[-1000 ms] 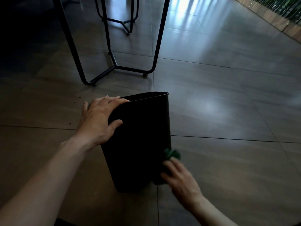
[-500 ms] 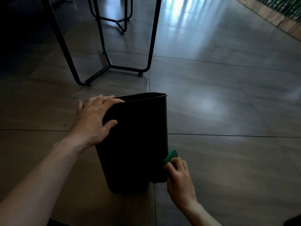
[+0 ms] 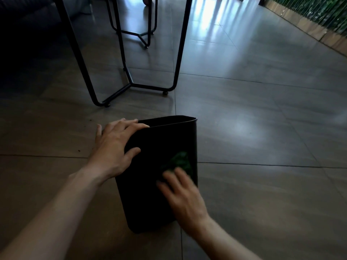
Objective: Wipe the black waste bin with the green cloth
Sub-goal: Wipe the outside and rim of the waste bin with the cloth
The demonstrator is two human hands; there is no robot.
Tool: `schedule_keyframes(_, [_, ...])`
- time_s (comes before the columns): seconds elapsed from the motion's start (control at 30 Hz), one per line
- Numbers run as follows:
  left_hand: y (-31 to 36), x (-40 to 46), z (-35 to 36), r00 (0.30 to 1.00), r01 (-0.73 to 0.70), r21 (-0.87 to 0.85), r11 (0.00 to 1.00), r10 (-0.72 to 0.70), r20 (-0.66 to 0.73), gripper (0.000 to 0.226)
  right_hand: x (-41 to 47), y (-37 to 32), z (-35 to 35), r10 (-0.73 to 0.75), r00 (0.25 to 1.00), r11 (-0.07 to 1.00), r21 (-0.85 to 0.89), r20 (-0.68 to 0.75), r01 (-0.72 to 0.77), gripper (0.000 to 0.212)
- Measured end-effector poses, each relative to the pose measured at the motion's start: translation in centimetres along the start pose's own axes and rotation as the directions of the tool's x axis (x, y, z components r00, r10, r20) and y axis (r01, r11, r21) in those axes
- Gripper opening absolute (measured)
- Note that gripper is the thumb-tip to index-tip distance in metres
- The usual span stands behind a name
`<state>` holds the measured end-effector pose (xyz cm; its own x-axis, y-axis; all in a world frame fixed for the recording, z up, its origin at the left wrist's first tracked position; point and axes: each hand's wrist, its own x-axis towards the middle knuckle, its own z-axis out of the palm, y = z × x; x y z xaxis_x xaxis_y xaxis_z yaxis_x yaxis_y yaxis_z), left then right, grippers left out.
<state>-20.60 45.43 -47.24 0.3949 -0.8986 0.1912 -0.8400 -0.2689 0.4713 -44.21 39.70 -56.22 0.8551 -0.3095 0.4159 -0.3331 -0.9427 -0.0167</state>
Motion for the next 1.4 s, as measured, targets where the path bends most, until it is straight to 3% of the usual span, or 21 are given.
schedule_keyframes(0.07, [0.1,0.0,0.2,1.0,-0.008,0.006,1.0,0.008,0.002,0.07,-2.1,-0.3,0.1,-0.153,0.981,0.988,-0.008,0.122,0.155,0.03])
schedule_keyframes(0.1, [0.0,0.0,0.2,1.0,-0.011,0.006,1.0,0.011,0.002,0.07,-1.8,0.0,-0.2,-0.148,0.982,0.989,0.012,0.117,0.148,0.028])
schedule_keyframes(0.17, [-0.1,-0.1,0.1,1.0,-0.011,0.0,1.0,0.011,0.005,0.07,0.7,0.9,-0.9,0.039,0.999,0.994,0.099,-0.008,-0.038,0.027])
schedule_keyframes(0.23, [-0.1,-0.1,0.2,1.0,-0.019,-0.004,1.0,0.019,0.01,0.071,5.1,1.9,-2.3,0.318,0.937,0.934,0.215,-0.143,-0.285,0.035])
schedule_keyframes(0.3, [0.0,-0.2,0.1,1.0,-0.019,-0.005,1.0,0.019,0.013,0.071,8.7,2.2,-3.4,0.426,0.88,0.893,0.255,-0.21,-0.371,0.042])
schedule_keyframes(0.37, [0.1,-0.2,0.0,1.0,-0.013,0.001,1.0,0.013,0.015,0.071,9.2,1.3,-2.9,0.312,0.923,0.946,0.158,-0.224,-0.282,0.042])
schedule_keyframes(0.47, [0.0,-0.4,0.0,1.0,-0.018,0.016,1.0,0.018,0.013,0.068,4.9,-0.5,-0.8,0.024,0.993,1.0,-0.013,-0.119,-0.026,0.037])
schedule_keyframes(0.57, [0.1,-0.4,0.1,1.0,-0.027,0.016,1.0,0.027,0.017,0.067,0.0,-1.1,0.0,-0.164,0.981,0.984,-0.049,0.099,0.17,0.03])
schedule_keyframes(0.63, [0.1,-0.3,0.0,0.999,-0.027,0.005,1.0,0.027,0.024,0.067,-1.8,-0.3,-0.5,-0.171,0.969,0.984,-0.021,0.18,0.178,0.021])
schedule_keyframes(0.7, [0.0,-0.4,-0.2,0.999,-0.024,-0.021,0.999,0.025,0.032,0.067,-2.1,1.5,-2.2,-0.021,0.986,0.998,0.063,0.164,0.011,0.02])
schedule_keyframes(0.77, [-0.1,-0.5,-0.4,0.998,-0.04,-0.035,0.999,0.042,0.048,0.066,-0.8,3.9,-4.8,0.288,0.952,0.94,0.159,0.102,-0.302,0.024])
schedule_keyframes(0.87, [-0.4,-0.7,-0.9,0.994,-0.071,-0.062,0.996,0.076,0.079,0.065,2.3,8.7,-9.2,0.677,0.736,0.717,0.241,-0.02,-0.654,0.02])
schedule_keyframes(0.93, [-0.7,-0.9,-1.3,0.99,-0.087,-0.087,0.992,0.096,0.107,0.065,4.4,12.0,-11.6,0.804,0.595,0.576,0.285,-0.023,-0.766,0.025])
schedule_keyframes(1.0, [-1.2,-1.1,-1.7,0.983,-0.104,-0.111,0.988,0.119,0.138,0.066,6.2,14.6,-13.2,0.838,0.545,0.529,0.287,-0.029,-0.798,0.029])
schedule_keyframes(1.07, [-2.0,-1.2,-2.1,0.977,-0.119,-0.141,0.983,0.141,0.159,0.067,7.6,16.2,-14.0,0.807,0.59,0.585,0.189,-0.036,-0.789,0.034])
schedule_keyframes(1.1, [-2.4,-1.3,-2.3,0.975,-0.124,-0.157,0.98,0.149,0.162,0.068,8.1,16.6,-14.1,0.762,0.647,0.645,0.092,-0.012,-0.759,0.036])
schedule_keyframes(1.17, [-3.1,-1.3,-2.7,0.974,-0.133,-0.176,0.975,0.162,0.16,0.067,9.2,16.7,-13.7,0.609,0.775,0.793,-0.115,0.169,-0.598,0.051])
schedule_keyframes(1.23, [-3.7,-1.5,-3.0,0.975,-0.134,-0.194,0.972,0.164,0.15,0.065,9.8,15.9,-12.7,0.406,0.825,0.913,-0.201,0.393,-0.354,0.067])
schedule_keyframes(1.3, [-4.1,-1.6,-3.3,0.978,-0.127,-0.212,0.969,0.157,0.134,0.066,10.0,14.6,-11.6,0.235,0.825,0.972,-0.142,0.514,-0.188,0.06])
schedule_keyframes(1.4, [-4.9,-2.0,-4.0,0.99,-0.086,-0.218,0.972,0.108,0.093,0.066,9.9,13.2,-10.9,0.103,0.854,0.992,0.015,0.51,-0.129,0.035])
